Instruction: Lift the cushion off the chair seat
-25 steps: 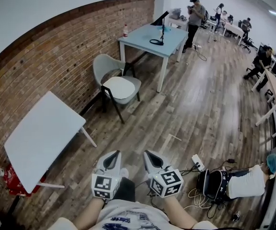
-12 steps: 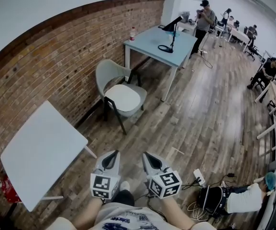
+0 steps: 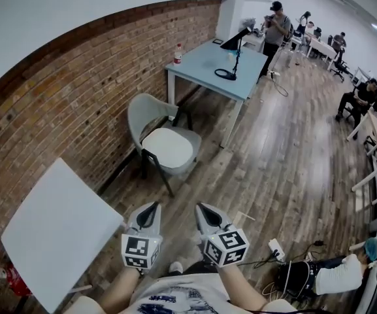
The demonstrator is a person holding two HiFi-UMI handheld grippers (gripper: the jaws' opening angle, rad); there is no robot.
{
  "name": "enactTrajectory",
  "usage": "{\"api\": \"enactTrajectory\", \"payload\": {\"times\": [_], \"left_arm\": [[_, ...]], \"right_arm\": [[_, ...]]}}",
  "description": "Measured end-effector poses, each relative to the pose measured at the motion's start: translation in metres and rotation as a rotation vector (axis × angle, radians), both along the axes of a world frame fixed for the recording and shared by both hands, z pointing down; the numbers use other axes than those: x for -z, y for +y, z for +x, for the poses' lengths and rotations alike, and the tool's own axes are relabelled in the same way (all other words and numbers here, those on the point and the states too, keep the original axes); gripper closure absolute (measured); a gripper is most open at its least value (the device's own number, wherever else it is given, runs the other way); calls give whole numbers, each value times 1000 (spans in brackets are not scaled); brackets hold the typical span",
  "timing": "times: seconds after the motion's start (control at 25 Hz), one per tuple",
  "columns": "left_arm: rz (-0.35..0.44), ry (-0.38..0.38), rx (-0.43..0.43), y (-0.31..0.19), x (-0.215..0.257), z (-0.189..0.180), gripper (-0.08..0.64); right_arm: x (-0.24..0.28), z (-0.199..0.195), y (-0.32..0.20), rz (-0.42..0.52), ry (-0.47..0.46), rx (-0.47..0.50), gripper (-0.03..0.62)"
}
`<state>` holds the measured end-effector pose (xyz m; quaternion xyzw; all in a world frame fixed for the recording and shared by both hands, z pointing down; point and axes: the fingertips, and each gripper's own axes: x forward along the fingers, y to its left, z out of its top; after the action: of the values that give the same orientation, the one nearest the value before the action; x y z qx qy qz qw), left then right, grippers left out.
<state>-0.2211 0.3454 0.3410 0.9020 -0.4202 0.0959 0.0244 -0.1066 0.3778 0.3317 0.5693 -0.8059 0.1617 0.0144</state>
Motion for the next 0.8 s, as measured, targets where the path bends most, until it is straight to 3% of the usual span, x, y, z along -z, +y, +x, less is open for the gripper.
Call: {"api": "enactTrajectory", "payload": {"times": [0.36,0.8], "left_arm": [[-3,-16,28,-55,-10,8,568],[-33,-35,118,-185,-20,58,568]], "right_arm": [[-12,22,-61,-7,-9,-13,594],[-17,91,-199,-10,-39,24,594]]}}
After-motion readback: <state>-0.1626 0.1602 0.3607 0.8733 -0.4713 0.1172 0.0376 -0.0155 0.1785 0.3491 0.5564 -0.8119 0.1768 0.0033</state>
